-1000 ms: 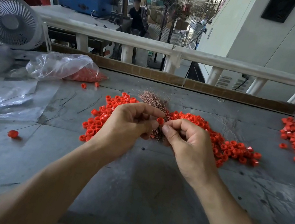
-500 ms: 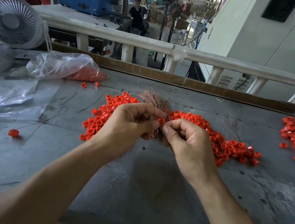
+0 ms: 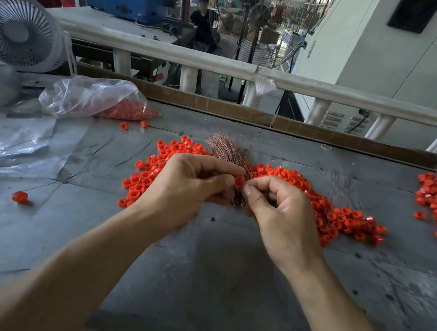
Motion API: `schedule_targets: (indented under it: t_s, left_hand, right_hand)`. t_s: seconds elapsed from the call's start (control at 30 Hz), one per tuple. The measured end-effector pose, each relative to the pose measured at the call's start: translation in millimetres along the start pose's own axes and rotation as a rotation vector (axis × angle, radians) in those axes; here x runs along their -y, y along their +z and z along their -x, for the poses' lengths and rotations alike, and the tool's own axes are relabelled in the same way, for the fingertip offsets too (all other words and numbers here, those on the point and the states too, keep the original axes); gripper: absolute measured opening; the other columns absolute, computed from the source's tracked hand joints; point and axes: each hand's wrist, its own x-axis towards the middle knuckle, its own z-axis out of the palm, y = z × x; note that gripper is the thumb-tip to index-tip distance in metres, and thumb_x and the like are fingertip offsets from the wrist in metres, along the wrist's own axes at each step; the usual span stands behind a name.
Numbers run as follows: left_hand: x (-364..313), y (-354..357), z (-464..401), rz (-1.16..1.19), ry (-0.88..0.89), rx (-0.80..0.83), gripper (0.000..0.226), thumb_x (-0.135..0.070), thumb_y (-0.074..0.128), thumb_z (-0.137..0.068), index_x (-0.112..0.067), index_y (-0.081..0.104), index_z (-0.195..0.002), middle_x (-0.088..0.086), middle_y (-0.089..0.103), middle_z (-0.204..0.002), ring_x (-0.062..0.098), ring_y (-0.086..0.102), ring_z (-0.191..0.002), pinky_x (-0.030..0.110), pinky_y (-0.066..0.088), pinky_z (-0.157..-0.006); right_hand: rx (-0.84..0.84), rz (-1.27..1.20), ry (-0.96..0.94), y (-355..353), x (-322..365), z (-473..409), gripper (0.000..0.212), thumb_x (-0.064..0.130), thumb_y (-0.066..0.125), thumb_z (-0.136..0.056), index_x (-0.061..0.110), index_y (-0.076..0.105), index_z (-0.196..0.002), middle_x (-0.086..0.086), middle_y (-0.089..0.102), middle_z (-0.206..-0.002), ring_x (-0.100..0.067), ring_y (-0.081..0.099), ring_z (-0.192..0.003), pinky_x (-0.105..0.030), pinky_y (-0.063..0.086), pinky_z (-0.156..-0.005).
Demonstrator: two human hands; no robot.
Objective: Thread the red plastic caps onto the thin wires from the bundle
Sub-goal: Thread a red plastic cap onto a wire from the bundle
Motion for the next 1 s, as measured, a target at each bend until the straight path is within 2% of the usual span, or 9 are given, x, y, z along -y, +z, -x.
schedule_targets:
  t_s: [0.17,0.3,0.43,0.57,0.7,0.8,0.9,1.0]
  left_hand:
    - [3,-1,0,-0.001,-0.001,0.022,0.023,0.004,0.063,-0.096,-0.009,0.077,-0.108,0.022,0.074,-0.095,0.023,0.074,-0.084,0.039,0.063,-0.083]
    - [4,-1,-1,0.009,-0.012,0.051,0.027,0.005,0.062,-0.096,-0.015,0.078,-0.106,0.017,0.075,-0.090,0.025,0.075,-0.084,0.035,0.064,-0.079]
    - [5,-1,-2,0.000,-0.010,0.061,0.028,0.004,0.062,-0.096,-0.016,0.078,-0.107,0.012,0.077,-0.092,0.025,0.076,-0.087,0.035,0.064,-0.080]
    - [6,0,-3,0.003,0.001,0.056,0.025,0.003,0.062,-0.096,-0.013,0.078,-0.107,0.014,0.077,-0.091,0.026,0.076,-0.087,0.036,0.064,-0.080]
    - [5,1,-2,0.026,0.017,0.061,0.023,0.003,0.062,-0.096,-0.013,0.077,-0.105,0.011,0.076,-0.085,0.024,0.075,-0.083,0.032,0.063,-0.078]
    - [4,3,-2,0.041,0.030,0.059,0.022,0.003,0.062,-0.096,-0.011,0.076,-0.105,0.011,0.075,-0.080,0.022,0.073,-0.078,0.030,0.062,-0.076]
    - [4,4,-2,0.036,0.054,0.048,0.020,0.002,0.062,-0.097,-0.009,0.075,-0.108,0.011,0.074,-0.079,0.019,0.071,-0.076,0.032,0.063,-0.077]
    - [2,4,-2,0.049,0.063,0.038,0.020,0.002,0.061,-0.097,-0.007,0.075,-0.109,0.019,0.074,-0.083,0.021,0.071,-0.076,0.031,0.063,-0.076]
  right_hand:
    - [-0.014,-0.002,0.005,-1,1,0,0.012,0.021,0.069,-0.096,0.031,0.072,-0.091,0.002,0.073,-0.076,-0.016,0.066,-0.070,-0.028,0.052,-0.064]
    - [-0.016,-0.004,0.011,-1,3,0,0.014,0.018,0.070,-0.096,0.026,0.073,-0.085,0.002,0.073,-0.076,-0.010,0.065,-0.068,-0.028,0.053,-0.065]
    - [-0.010,-0.012,0.015,-3,5,0,0.014,0.017,0.069,-0.096,0.023,0.073,-0.084,-0.002,0.072,-0.076,-0.021,0.066,-0.071,-0.033,0.052,-0.066]
    - [-0.006,-0.025,0.017,-4,6,0,0.014,0.018,0.068,-0.097,0.024,0.073,-0.086,-0.002,0.072,-0.076,-0.009,0.061,-0.066,-0.032,0.052,-0.065]
    - [0.004,-0.057,0.011,-4,6,1,0.012,0.021,0.065,-0.098,0.028,0.072,-0.091,-0.003,0.072,-0.078,-0.007,0.059,-0.067,-0.029,0.050,-0.062]
    - [0.012,-0.081,0.015,-4,7,1,0.012,0.025,0.062,-0.097,0.028,0.072,-0.093,0.000,0.073,-0.081,-0.008,0.062,-0.072,-0.030,0.051,-0.066]
    - [0.033,-0.129,0.050,-3,9,1,0.016,0.024,0.056,-0.097,0.030,0.071,-0.096,0.008,0.071,-0.076,-0.002,0.061,-0.067,-0.017,0.045,-0.058]
    - [0.053,-0.176,0.081,-1,11,1,0.024,0.008,0.052,-0.104,0.026,0.068,-0.104,0.009,0.071,-0.073,-0.001,0.056,-0.057,-0.012,0.040,-0.049]
